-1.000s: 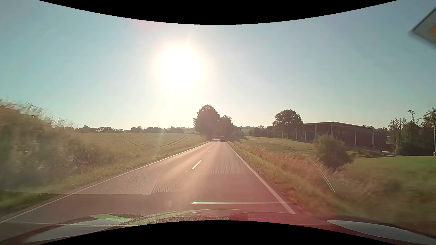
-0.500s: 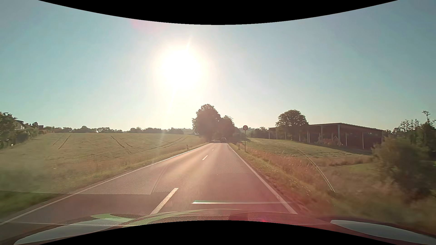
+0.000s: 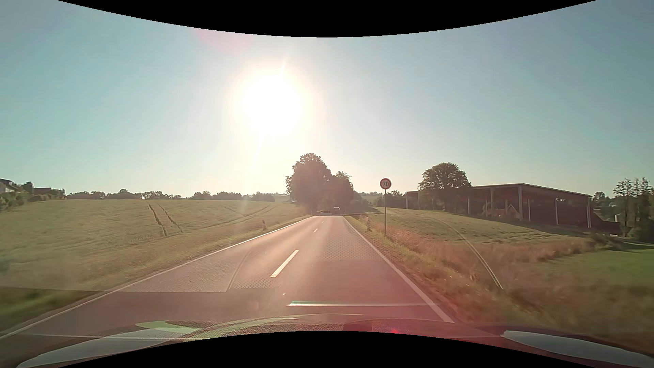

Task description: Follow the waypoints while adhering to traffic rules and regulations

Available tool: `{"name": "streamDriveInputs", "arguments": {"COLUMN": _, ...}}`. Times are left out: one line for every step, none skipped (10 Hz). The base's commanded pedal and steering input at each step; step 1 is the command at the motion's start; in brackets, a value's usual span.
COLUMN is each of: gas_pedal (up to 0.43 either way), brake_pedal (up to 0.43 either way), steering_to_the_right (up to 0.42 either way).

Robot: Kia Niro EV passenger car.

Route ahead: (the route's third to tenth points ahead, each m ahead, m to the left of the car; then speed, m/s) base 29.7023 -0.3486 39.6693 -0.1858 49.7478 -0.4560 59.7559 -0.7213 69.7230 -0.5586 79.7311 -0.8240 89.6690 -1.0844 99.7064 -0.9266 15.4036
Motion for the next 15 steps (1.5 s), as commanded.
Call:
{"name": "streamDriveInputs", "arguments": {"gas_pedal": 0.110, "brake_pedal": 0.000, "steering_to_the_right": -0.001}}
{"name": "streamDriveInputs", "arguments": {"gas_pedal": 0.118, "brake_pedal": 0.000, "steering_to_the_right": -0.001}}
{"name": "streamDriveInputs", "arguments": {"gas_pedal": 0.118, "brake_pedal": 0.000, "steering_to_the_right": -0.001}}
{"name": "streamDriveInputs", "arguments": {"gas_pedal": 0.118, "brake_pedal": 0.000, "steering_to_the_right": 0.002}}
{"name": "streamDriveInputs", "arguments": {"gas_pedal": 0.118, "brake_pedal": 0.000, "steering_to_the_right": 0.005}}
{"name": "streamDriveInputs", "arguments": {"gas_pedal": 0.118, "brake_pedal": 0.000, "steering_to_the_right": 0.005}}
{"name": "streamDriveInputs", "arguments": {"gas_pedal": 0.118, "brake_pedal": 0.000, "steering_to_the_right": 0.002}}
{"name": "streamDriveInputs", "arguments": {"gas_pedal": 0.110, "brake_pedal": 0.000, "steering_to_the_right": 0.001}}
{"name": "streamDriveInputs", "arguments": {"gas_pedal": 0.079, "brake_pedal": 0.000, "steering_to_the_right": 0.001}}
{"name": "streamDriveInputs", "arguments": {"gas_pedal": 0.079, "brake_pedal": 0.000, "steering_to_the_right": 0.001}}
{"name": "streamDriveInputs", "arguments": {"gas_pedal": 0.079, "brake_pedal": 0.000, "steering_to_the_right": 0.001}}
{"name": "streamDriveInputs", "arguments": {"gas_pedal": 0.079, "brake_pedal": 0.000, "steering_to_the_right": 0.001}}
{"name": "streamDriveInputs", "arguments": {"gas_pedal": 0.079, "brake_pedal": 0.000, "steering_to_the_right": 0.002}}
{"name": "streamDriveInputs", "arguments": {"gas_pedal": 0.087, "brake_pedal": 0.000, "steering_to_the_right": 0.002}}
{"name": "streamDriveInputs", "arguments": {"gas_pedal": 0.098, "brake_pedal": 0.000, "steering_to_the_right": 0.001}}
